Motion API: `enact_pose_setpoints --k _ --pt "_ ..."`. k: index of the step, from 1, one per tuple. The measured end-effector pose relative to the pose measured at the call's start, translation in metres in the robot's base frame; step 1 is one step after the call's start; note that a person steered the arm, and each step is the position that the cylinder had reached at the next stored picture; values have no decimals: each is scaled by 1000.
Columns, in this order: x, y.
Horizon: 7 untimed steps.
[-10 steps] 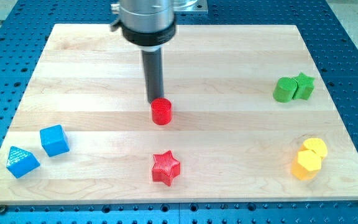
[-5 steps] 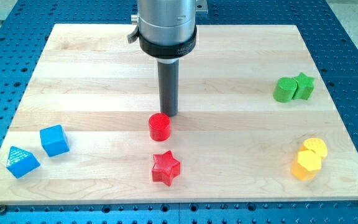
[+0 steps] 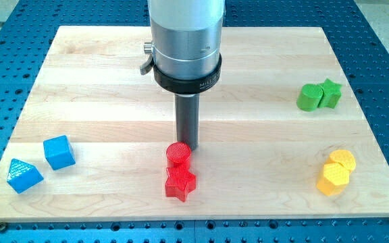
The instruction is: Slide the red circle to the top of the red star
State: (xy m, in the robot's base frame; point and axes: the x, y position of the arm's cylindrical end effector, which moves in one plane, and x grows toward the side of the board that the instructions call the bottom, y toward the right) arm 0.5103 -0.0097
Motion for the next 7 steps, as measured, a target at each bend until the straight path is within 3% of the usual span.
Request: enact_pose_setpoints --k 2,3,4,5,7 --pt "-12 -6" --pt "-39 -11" --pt "-24 -37" --pt "-10 -21" --pt "33 -102"
